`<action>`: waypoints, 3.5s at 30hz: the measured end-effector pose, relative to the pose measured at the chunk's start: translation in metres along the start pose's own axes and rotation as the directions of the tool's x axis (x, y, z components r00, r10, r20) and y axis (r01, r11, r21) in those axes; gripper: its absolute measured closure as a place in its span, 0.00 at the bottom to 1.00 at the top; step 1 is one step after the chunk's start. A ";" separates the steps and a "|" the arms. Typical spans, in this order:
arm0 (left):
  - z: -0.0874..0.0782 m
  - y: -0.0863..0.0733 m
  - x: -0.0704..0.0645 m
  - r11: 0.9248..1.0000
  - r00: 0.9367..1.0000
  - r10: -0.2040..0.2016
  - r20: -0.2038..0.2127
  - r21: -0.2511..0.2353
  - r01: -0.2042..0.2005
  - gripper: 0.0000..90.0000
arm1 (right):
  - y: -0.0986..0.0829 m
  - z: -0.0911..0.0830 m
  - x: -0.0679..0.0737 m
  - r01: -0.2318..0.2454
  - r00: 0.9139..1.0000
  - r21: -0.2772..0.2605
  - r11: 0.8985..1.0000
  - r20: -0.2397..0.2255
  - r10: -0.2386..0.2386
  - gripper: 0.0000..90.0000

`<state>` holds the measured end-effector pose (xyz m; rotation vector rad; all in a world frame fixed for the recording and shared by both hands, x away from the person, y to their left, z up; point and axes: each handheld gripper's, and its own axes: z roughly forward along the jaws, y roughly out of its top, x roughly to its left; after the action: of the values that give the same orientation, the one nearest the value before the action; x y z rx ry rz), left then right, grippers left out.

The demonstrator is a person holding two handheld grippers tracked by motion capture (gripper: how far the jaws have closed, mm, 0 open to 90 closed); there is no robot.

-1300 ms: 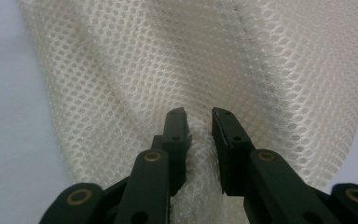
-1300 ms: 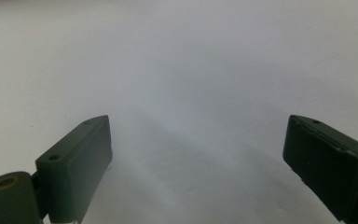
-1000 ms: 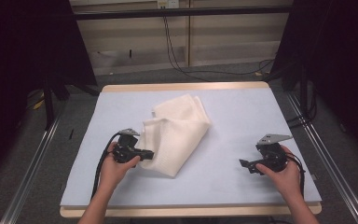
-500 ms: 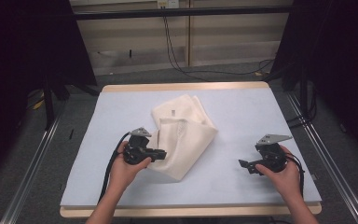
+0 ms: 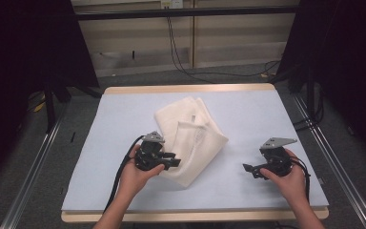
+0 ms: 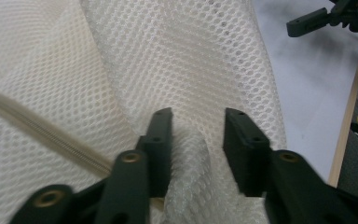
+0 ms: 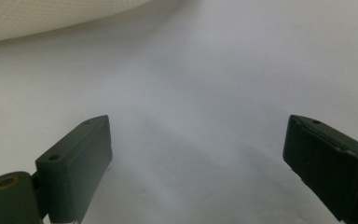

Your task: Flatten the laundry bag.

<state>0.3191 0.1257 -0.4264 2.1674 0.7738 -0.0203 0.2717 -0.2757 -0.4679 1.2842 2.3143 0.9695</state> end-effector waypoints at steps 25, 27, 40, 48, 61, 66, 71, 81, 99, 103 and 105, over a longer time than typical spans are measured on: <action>0.004 -0.029 0.076 0.989 0.958 -0.086 -0.272 0.092 0.115 0.41 | -0.001 0.003 -0.001 0.006 1.000 0.007 1.000 0.000 -0.006 0.08; 0.005 -0.028 0.073 0.990 0.952 -0.079 -0.297 0.091 0.111 0.52 | -0.001 0.003 -0.001 0.012 1.000 0.006 1.000 0.002 -0.012 0.08; -0.001 -0.022 0.063 0.982 0.960 -0.172 -0.220 0.033 0.183 0.97 | -0.001 0.003 0.000 0.012 1.000 0.007 1.000 0.006 -0.012 0.08; -0.014 -0.007 0.041 0.991 0.982 -0.129 -0.140 -0.041 0.124 0.97 | -0.001 0.003 0.000 0.012 1.000 0.006 1.000 0.002 -0.012 0.08; -0.005 0.026 0.003 0.993 0.998 -0.049 -0.051 -0.114 0.043 0.96 | -0.003 -0.004 -0.006 -0.012 1.000 -0.010 1.000 0.010 0.012 0.08; 0.006 0.034 -0.010 0.993 1.000 -0.028 0.004 -0.115 0.028 0.96 | -0.007 -0.011 -0.013 -0.036 0.999 -0.027 0.999 0.021 0.037 0.08; 0.022 0.037 -0.027 0.995 0.998 0.006 0.057 -0.099 0.000 0.94 | -0.011 -0.019 -0.023 -0.061 0.997 -0.032 0.998 0.040 0.062 0.08; 0.031 0.039 -0.034 0.997 0.997 0.016 0.075 -0.078 -0.010 0.82 | -0.017 -0.022 -0.028 -0.056 0.997 0.005 0.998 0.046 0.056 0.10; 0.034 0.041 -0.047 0.996 0.992 0.067 0.108 -0.060 -0.060 0.58 | -0.030 -0.039 -0.048 -0.104 0.988 -0.034 0.994 0.109 0.107 0.33; 0.031 0.039 -0.045 0.995 0.990 0.073 0.120 -0.079 -0.064 0.48 | -0.024 -0.031 -0.040 -0.071 0.992 -0.027 0.997 0.101 0.073 0.33; 0.027 0.038 -0.043 0.993 0.990 0.078 0.117 -0.097 -0.067 0.39 | -0.022 -0.029 -0.038 -0.072 0.993 -0.026 0.997 0.091 0.074 0.33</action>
<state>0.3112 0.0658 -0.4069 2.0837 0.6149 -0.0751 0.2623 -0.3273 -0.4642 1.3841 2.1953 0.9359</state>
